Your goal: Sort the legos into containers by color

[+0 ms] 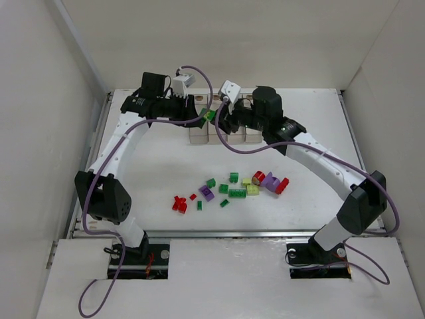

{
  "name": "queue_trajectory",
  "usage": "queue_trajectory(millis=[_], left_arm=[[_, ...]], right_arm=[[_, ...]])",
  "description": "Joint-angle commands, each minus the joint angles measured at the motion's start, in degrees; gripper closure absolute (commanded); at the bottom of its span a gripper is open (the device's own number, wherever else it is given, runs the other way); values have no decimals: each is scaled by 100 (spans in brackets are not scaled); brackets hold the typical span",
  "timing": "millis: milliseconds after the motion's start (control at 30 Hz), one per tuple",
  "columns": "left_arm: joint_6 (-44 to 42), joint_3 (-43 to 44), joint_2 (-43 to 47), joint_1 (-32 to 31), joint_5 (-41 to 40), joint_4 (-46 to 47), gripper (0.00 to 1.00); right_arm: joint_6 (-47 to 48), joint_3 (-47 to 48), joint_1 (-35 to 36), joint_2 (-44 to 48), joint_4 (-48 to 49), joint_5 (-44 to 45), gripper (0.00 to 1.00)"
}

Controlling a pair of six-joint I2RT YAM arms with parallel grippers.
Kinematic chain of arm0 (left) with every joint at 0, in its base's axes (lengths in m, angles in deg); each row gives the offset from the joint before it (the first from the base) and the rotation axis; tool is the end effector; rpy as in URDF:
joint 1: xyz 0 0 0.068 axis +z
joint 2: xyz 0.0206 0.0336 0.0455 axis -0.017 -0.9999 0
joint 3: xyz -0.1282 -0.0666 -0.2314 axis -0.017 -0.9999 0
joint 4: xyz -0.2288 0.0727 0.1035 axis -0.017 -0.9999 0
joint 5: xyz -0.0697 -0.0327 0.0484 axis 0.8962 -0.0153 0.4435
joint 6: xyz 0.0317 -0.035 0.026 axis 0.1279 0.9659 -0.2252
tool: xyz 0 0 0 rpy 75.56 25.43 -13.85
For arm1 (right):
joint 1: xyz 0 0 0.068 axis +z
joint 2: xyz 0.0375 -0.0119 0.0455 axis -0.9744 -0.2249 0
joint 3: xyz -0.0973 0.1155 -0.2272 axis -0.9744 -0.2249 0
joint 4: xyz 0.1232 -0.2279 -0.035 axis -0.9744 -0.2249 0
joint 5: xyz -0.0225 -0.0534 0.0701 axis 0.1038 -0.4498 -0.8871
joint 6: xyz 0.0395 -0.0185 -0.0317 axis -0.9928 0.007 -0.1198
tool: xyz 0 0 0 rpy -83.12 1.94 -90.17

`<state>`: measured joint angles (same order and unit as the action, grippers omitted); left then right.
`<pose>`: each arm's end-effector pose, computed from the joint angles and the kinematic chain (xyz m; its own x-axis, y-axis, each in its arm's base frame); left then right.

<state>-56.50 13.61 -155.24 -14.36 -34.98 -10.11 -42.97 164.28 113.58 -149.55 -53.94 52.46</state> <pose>0.3464 -0.1188 0.3799 -0.5174 0.1869 -0.8351 0.7420 0.5841 -0.3289 0.2938 0.2348 0.3854 0.1139 -0.2784 -0.9537 -0.8595 0.4538 -0.2352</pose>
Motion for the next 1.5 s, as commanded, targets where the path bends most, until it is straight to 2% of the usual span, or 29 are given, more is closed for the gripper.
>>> queue_trajectory(millis=[0, 33, 67, 167, 200, 433, 600, 800, 867, 933, 1067, 1133, 1200, 1300, 1467], left_arm=[[-51, 264, 197, -31, 260, -57, 100], [-51, 264, 197, -31, 260, -57, 100], [-51, 264, 197, -31, 260, -57, 100], [-51, 264, 197, -31, 208, -57, 100], [140, 264, 197, -31, 207, -57, 100], [634, -69, -22, 478, 330, 92, 100], [336, -17, -75, 479, -125, 92, 100], [73, -70, -128, 479, -293, 206, 100], [-77, -271, -189, 479, -627, 206, 100], [-673, -473, -303, 479, -1151, 206, 100], [-1912, -2027, -304, 531, -2463, 725, 100], [-2203, -2415, -251, 584, -2570, 1067, 100], [-2536, -2748, -198, 584, -2255, 1242, 100], [-2591, -3066, -128, 584, -2201, 1489, 100], [-2416, -3050, -390, 584, -2446, 1630, 100]], right_arm=[[68, 359, 69, -36, 181, 9, 57], [68, 359, 69, -36, 181, 9, 63], [68, 359, 69, -36, 181, 9, 76], [68, 359, 69, -88, 181, 9, 92], [68, 359, 69, -19, 181, 9, 100], [15, -88, 69, 315, 181, 343, 100], [-151, -282, 69, 369, 181, 528, 100], [-862, -134, -519, 264, 181, 220, 100], [-1021, -133, -799, 211, 181, 28, 100], [-1083, -63, -872, 210, 181, -87, 100], [-1083, -63, -924, 210, 181, -88, 100], [-1083, -63, -924, 210, 181, -140, 100], [-1083, -63, -924, 158, 181, -140, 100], [-1083, -63, -872, 158, 181, -193, 100], [-1083, -115, -872, 158, 181, -193, 100]])
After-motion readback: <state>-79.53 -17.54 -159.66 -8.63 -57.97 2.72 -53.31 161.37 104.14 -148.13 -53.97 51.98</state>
